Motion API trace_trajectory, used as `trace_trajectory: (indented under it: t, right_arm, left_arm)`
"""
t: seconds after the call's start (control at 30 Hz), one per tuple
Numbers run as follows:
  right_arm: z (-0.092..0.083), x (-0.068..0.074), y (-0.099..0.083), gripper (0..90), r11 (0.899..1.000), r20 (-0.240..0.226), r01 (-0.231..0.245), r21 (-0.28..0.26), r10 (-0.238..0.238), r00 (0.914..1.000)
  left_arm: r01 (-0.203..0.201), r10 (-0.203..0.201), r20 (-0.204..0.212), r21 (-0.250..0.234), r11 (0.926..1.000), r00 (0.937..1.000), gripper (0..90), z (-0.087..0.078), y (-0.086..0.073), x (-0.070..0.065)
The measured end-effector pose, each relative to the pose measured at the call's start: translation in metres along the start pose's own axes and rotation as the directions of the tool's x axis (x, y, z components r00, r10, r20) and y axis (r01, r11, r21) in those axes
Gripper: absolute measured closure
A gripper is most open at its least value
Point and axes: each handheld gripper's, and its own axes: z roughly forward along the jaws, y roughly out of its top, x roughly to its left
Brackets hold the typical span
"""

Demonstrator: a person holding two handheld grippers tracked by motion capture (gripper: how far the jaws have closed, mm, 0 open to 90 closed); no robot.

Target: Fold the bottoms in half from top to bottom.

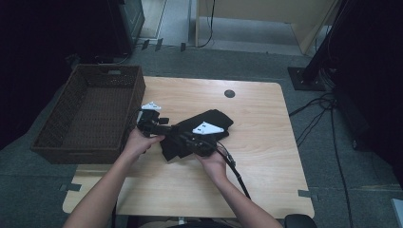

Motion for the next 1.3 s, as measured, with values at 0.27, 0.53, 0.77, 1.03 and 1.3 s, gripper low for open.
trace_trajectory:
  t: [0.27,0.53,0.77,1.03,1.3]
  right_arm:
    - [0.005,0.010,-0.019,74.8,0.999,-0.043,0.019,0.051,-0.017,0.9989]
    - [0.009,0.005,-0.034,65.2,0.996,-0.066,0.013,0.083,-0.008,0.9978]
    - [-0.007,-0.011,-0.020,61.8,0.999,-0.033,0.010,0.037,-0.009,0.9994]
    - [-0.024,-0.061,-0.008,57.1,1.000,0.153,0.003,-0.019,0.000,0.9883]
    - [-0.021,-0.090,-0.024,55.2,0.998,0.206,-0.029,0.047,0.019,0.9785]
  left_arm:
    - [0.019,-0.020,0.020,0.016,0.9997,0.9996,36.0,0.003,-0.003,-0.004]
    - [0.026,-0.027,0.018,0.049,0.9985,0.9995,28.3,0.011,-0.021,-0.006]
    - [0.010,-0.010,0.003,0.070,0.9975,0.9999,26.4,0.009,-0.026,-0.006]
    - [0.009,-0.010,0.006,0.076,0.9971,0.9999,25.0,0.008,-0.035,-0.005]
    - [0.060,-0.063,0.048,0.062,0.9963,0.9969,23.7,0.014,-0.045,0.001]
